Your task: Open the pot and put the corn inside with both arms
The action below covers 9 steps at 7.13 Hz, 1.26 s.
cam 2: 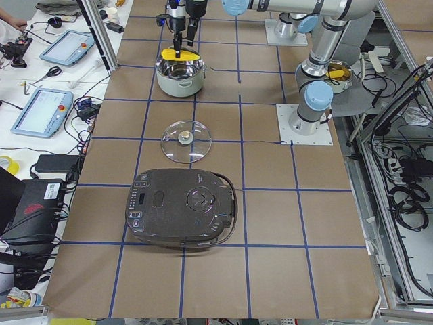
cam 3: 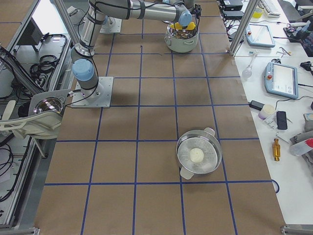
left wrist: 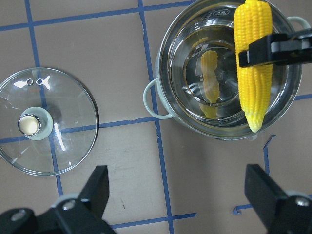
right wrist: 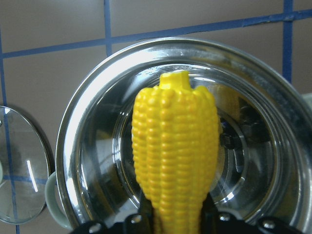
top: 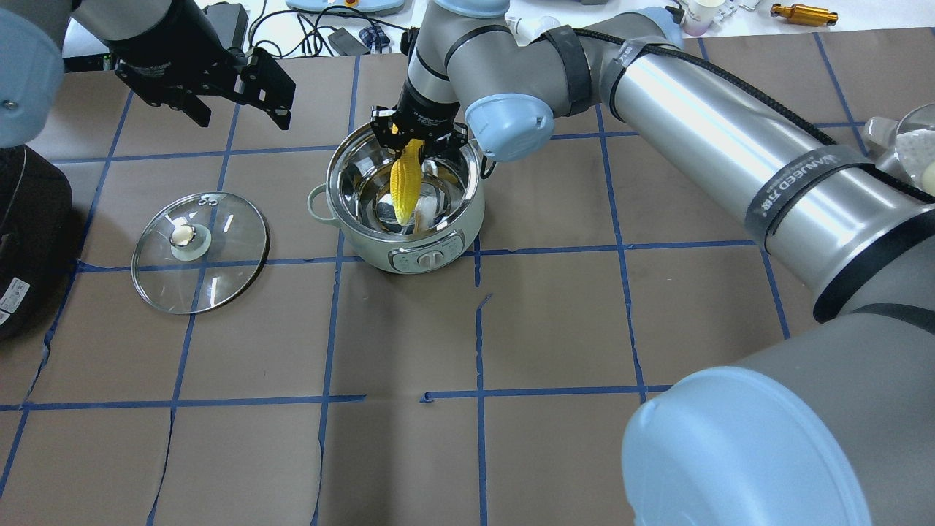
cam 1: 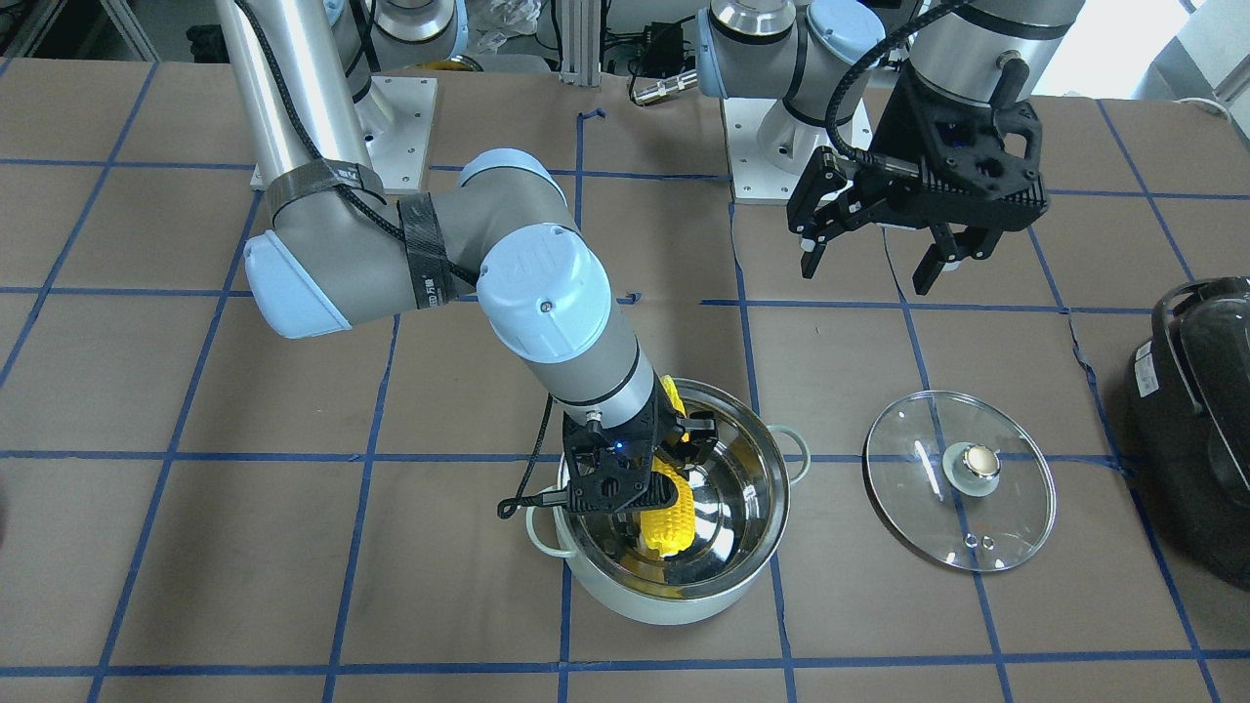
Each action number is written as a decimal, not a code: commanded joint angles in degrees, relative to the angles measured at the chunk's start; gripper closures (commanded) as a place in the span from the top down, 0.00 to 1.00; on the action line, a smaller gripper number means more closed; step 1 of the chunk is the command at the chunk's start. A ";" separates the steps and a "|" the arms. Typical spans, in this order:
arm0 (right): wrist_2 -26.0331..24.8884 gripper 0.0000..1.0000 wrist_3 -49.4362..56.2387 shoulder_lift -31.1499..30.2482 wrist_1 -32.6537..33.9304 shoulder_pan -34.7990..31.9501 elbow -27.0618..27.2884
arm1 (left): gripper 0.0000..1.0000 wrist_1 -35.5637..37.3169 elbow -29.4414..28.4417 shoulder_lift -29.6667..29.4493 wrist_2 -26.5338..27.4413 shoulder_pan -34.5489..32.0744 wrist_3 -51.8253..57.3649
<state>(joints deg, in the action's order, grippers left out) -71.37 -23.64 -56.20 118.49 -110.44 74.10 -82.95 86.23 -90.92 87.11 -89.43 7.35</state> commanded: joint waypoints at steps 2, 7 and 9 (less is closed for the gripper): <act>0.26 1.00 0.44 0.48 -0.53 -0.12 0.17 | 1.00 0.33 0.17 0.31 0.17 -0.05 0.21; -5.93 1.00 9.19 -7.58 -12.99 5.83 0.52 | 1.00 2.61 2.45 1.10 0.17 -0.05 -0.23; -12.71 1.00 14.92 -14.70 -22.91 13.11 0.52 | 1.00 2.88 2.45 1.01 0.17 -0.05 -0.23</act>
<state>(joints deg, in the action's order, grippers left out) -79.98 -11.90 -67.00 100.64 -101.34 74.62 -80.24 88.66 -89.86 87.27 -89.47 7.12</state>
